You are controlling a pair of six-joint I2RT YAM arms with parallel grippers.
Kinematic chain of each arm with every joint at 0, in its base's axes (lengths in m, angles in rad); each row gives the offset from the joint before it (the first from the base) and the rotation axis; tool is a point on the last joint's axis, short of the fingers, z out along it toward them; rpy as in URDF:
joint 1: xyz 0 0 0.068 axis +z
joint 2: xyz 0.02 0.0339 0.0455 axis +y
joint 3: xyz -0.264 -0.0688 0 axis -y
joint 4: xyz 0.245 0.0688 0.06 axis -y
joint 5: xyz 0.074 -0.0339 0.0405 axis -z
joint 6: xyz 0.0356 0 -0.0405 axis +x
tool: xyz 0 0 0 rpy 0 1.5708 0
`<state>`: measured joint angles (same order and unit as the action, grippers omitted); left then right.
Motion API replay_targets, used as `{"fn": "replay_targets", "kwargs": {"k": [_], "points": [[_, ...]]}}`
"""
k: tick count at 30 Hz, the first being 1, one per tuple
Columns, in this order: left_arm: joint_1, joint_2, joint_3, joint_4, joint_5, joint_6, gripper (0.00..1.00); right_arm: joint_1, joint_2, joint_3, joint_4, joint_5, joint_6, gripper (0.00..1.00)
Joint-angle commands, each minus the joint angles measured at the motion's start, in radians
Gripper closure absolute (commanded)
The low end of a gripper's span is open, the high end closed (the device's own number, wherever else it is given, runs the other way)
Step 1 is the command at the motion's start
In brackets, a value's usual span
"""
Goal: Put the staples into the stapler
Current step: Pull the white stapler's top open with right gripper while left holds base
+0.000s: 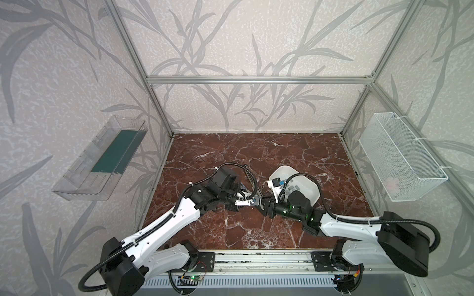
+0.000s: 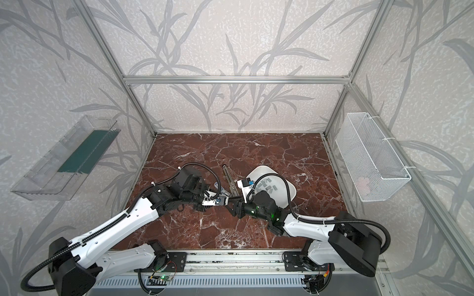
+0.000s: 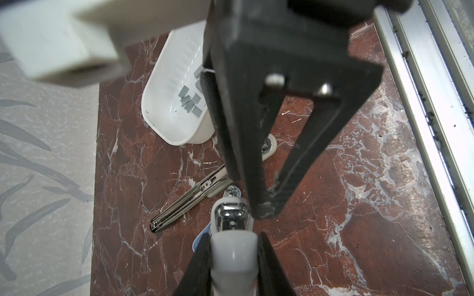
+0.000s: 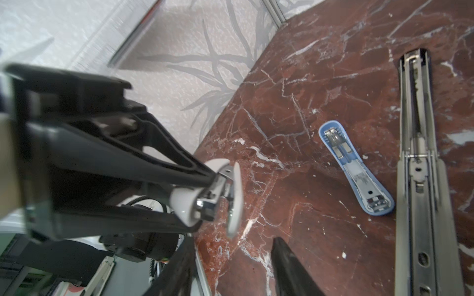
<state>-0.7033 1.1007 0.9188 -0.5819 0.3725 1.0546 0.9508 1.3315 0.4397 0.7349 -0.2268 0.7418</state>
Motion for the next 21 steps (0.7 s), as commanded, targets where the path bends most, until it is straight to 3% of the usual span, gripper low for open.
{"fn": "replay_targets", "kwargs": {"k": [1, 7, 21], "points": [[-0.003, -0.024, -0.003, 0.002, 0.038, 0.018, 1.00, 0.005, 0.043, 0.049, 0.052, -0.020, 0.010, 0.55], [-0.003, -0.035, -0.009, 0.002, 0.068, 0.028, 1.00, 0.004, 0.055, 0.054, 0.049, 0.019, 0.012, 0.61], [-0.003, -0.024, -0.011, -0.002, 0.051, 0.038, 1.00, -0.013, 0.008, 0.017, 0.058, 0.067, 0.039, 0.64]]}}
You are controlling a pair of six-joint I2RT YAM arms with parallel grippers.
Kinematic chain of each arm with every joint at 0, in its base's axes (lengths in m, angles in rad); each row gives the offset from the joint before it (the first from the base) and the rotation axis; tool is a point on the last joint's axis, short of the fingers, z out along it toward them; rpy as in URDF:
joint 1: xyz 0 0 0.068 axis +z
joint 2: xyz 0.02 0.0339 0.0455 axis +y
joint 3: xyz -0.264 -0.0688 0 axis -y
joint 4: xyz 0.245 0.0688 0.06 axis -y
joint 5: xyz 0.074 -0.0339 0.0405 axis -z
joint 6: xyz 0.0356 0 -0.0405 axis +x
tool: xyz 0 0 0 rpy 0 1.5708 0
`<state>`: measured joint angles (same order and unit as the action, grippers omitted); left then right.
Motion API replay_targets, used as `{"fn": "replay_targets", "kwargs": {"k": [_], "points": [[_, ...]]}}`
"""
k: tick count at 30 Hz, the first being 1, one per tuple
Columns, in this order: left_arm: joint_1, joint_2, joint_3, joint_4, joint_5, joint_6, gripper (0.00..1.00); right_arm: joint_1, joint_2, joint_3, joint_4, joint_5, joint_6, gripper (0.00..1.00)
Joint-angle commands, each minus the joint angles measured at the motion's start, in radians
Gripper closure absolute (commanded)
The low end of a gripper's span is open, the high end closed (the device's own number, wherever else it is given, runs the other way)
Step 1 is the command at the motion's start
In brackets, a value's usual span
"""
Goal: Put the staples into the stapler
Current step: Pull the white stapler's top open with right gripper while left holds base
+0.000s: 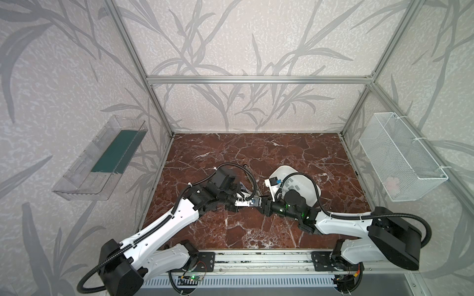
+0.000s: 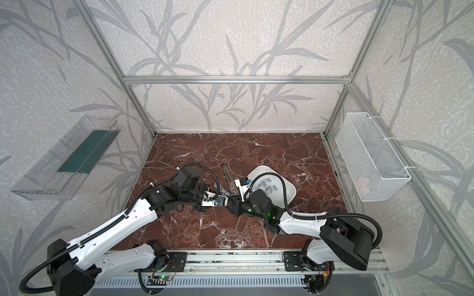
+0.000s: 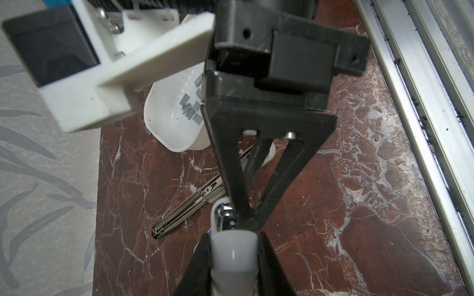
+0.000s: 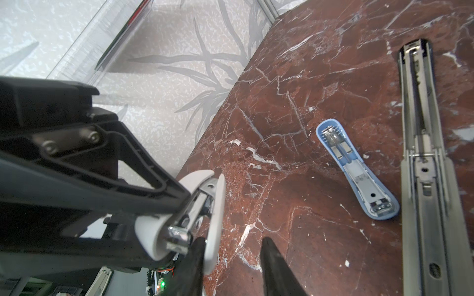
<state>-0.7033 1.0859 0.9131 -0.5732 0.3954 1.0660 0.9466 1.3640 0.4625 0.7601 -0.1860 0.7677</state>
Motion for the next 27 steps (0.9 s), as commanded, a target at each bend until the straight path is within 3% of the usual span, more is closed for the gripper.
{"fn": "replay_targets", "kwargs": {"k": [1, 16, 22, 24, 27], "points": [[-0.003, -0.009, -0.007, -0.011, 0.029, 0.027, 1.00, -0.012, -0.023, -0.005, 0.034, 0.024, 0.015, 0.65], [-0.004, -0.018, -0.013, -0.007, 0.055, 0.031, 1.00, -0.026, 0.040, 0.021, 0.101, -0.049, 0.072, 0.81], [0.000, -0.038, -0.032, 0.019, 0.041, 0.023, 1.00, -0.029, 0.045, -0.024, 0.205, -0.062, 0.114, 1.00], [0.029, -0.068, -0.074, 0.086, 0.045, -0.007, 1.00, -0.036, 0.029, -0.044, 0.206, -0.046, 0.113, 1.00], [0.131, -0.123, -0.139, 0.174, 0.168, -0.007, 1.00, -0.056, 0.000, -0.079, 0.201, -0.022, 0.106, 1.00]]}}
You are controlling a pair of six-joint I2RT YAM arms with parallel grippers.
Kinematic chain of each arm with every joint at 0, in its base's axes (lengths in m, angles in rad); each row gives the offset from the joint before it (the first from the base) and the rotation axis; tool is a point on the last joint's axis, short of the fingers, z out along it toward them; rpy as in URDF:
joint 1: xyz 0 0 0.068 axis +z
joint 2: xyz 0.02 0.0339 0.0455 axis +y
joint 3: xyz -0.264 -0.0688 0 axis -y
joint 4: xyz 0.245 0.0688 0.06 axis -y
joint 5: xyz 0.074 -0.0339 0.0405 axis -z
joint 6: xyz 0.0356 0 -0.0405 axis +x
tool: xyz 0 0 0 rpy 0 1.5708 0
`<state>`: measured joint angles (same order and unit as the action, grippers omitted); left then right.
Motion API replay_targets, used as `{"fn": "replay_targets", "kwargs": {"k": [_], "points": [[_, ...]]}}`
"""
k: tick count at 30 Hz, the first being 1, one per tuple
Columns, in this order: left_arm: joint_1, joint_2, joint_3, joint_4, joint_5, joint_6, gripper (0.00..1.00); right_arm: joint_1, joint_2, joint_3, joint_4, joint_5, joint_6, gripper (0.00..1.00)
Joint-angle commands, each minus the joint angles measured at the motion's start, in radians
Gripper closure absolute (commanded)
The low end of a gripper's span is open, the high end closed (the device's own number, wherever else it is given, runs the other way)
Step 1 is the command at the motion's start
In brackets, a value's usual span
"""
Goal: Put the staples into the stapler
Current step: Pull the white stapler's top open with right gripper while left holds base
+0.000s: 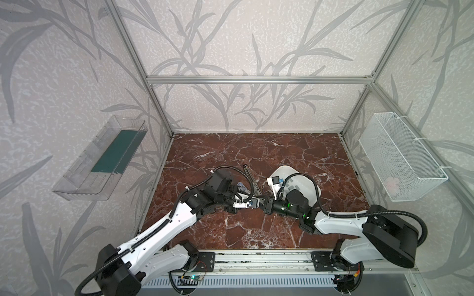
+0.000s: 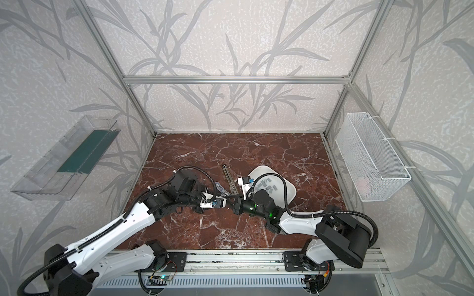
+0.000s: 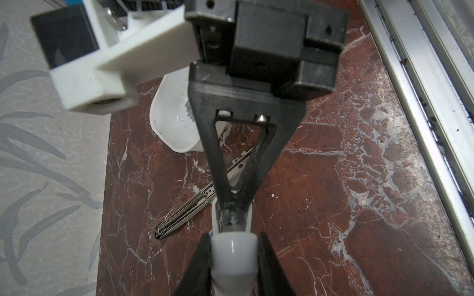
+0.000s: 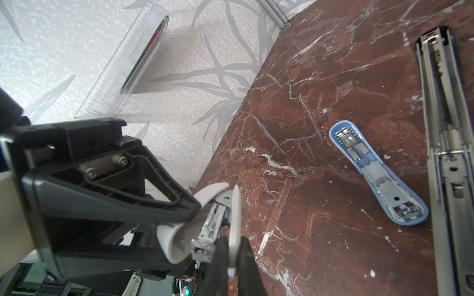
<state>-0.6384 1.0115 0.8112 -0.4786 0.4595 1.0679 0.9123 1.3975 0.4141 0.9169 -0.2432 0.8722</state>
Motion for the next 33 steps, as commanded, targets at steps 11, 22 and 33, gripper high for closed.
{"fn": "replay_targets", "kwargs": {"k": [11, 22, 33], "points": [[0.241, -0.025, -0.085, 0.150, 0.152, 0.003, 1.00, -0.069, -0.149, -0.113, 0.010, 0.041, -0.008, 1.00], [0.276, 0.039, -0.087, 0.148, 0.083, 0.029, 0.70, -0.069, -0.242, -0.132, -0.032, 0.026, -0.003, 1.00], [0.167, -0.059, -0.116, 0.204, 0.148, 0.009, 0.44, -0.066, -0.244, -0.132, -0.072, 0.099, -0.009, 1.00]]}}
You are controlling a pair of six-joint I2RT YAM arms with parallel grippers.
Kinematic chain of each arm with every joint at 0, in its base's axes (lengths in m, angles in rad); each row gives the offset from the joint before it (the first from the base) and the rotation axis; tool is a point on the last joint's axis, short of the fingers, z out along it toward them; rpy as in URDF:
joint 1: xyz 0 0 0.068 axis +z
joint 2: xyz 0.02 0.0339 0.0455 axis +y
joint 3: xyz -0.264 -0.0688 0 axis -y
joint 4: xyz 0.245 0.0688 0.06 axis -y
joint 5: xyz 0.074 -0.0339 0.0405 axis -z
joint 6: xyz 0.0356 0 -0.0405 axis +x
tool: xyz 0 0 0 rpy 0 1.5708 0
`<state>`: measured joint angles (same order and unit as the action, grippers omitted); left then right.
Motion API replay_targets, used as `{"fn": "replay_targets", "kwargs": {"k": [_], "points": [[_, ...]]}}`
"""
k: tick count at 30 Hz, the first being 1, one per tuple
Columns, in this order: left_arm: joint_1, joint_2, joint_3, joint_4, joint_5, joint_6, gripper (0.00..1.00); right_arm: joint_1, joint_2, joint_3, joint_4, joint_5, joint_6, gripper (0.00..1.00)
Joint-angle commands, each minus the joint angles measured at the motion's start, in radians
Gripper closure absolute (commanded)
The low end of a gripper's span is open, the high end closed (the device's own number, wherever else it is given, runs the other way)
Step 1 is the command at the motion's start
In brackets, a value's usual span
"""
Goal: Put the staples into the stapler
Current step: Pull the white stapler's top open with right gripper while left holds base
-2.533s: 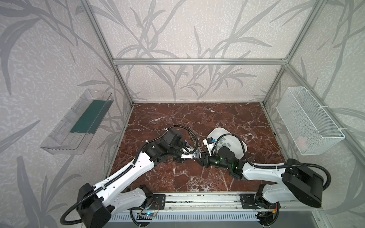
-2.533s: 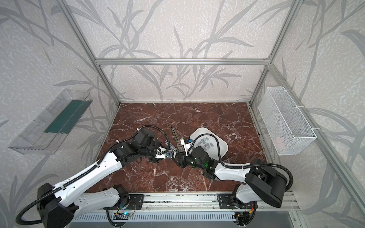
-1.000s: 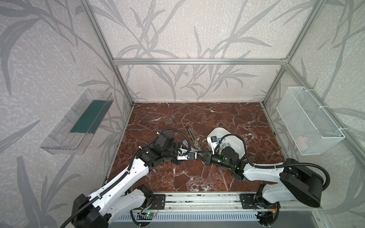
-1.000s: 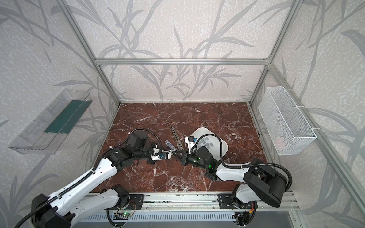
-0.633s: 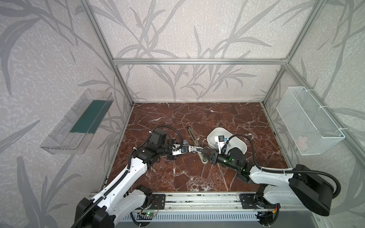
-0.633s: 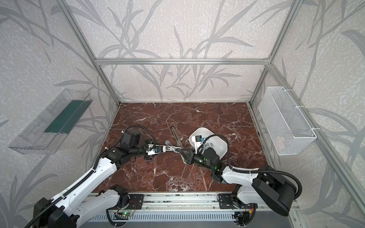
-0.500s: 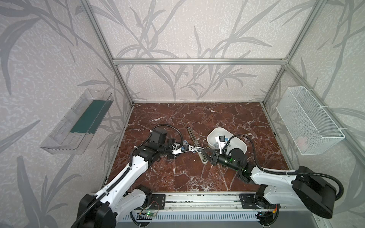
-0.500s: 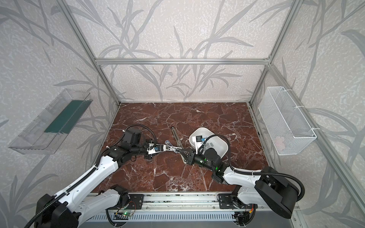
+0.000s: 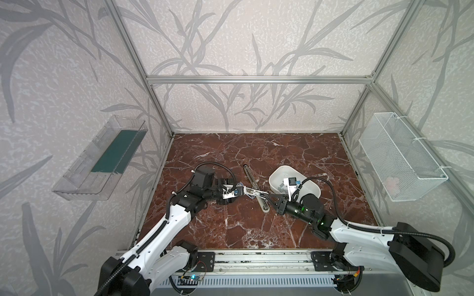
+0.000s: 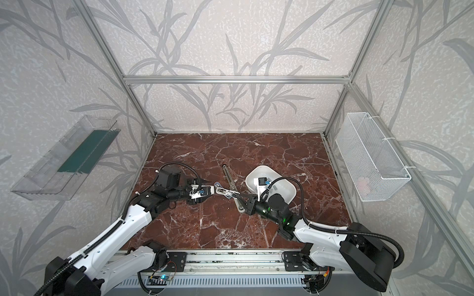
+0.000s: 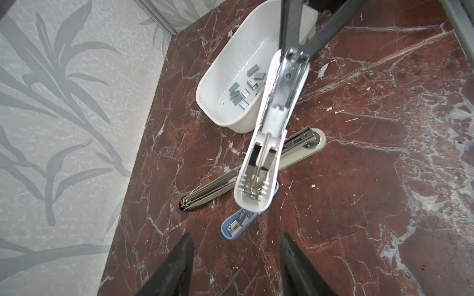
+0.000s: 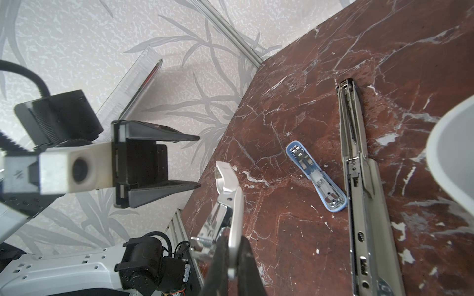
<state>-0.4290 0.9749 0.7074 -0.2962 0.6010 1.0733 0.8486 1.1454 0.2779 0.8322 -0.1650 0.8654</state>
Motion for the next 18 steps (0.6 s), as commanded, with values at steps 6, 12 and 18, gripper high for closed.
{"fn": "replay_targets", "kwargs": {"k": [6, 12, 18], "points": [[-0.183, 0.002, -0.005, 0.026, -0.080, -0.011, 0.44, 0.027, 0.106, 0.027, 0.107, 0.009, 0.031, 1.00], [-0.207, 0.057, 0.019, 0.057, -0.103, -0.076, 0.44, 0.066, 0.182, 0.061, 0.167, -0.005, 0.050, 1.00], [-0.233, 0.085, 0.018, 0.059, -0.124, -0.078, 0.44, 0.091, 0.240, 0.087, 0.211, -0.015, 0.067, 1.00]]}}
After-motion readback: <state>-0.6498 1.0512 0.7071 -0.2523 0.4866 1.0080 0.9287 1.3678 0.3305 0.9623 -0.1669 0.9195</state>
